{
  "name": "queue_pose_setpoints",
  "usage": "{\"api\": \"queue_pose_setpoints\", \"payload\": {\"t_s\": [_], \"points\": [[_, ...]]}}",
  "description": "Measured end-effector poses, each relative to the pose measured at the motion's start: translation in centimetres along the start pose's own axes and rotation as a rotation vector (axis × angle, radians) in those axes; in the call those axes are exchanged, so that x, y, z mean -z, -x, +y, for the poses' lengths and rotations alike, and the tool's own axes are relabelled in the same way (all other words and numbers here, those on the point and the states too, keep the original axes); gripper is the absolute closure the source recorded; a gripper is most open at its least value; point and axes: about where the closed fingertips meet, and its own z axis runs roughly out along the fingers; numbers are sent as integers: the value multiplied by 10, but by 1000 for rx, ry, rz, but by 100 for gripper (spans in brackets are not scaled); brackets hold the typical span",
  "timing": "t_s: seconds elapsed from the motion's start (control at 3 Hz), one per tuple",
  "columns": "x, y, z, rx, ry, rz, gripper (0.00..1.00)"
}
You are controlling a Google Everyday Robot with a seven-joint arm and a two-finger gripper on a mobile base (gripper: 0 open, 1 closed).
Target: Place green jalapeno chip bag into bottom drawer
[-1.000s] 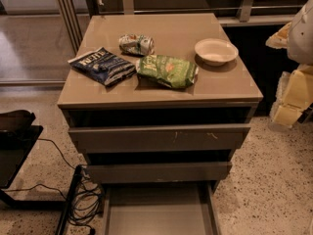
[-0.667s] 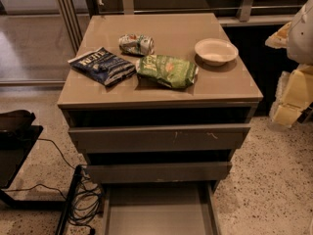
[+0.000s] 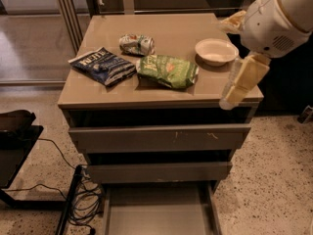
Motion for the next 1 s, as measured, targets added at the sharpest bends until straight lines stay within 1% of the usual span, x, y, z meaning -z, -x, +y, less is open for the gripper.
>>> {"api": "queue_pose_setpoints", "payload": {"t_s": [0.33,0.67,1.0], "points": [[-33,36,-31,20,-4,-78,0],[-35,39,-30,25,-1,-80,0],[-34,43,-29,38,-14,-84,0]]}}
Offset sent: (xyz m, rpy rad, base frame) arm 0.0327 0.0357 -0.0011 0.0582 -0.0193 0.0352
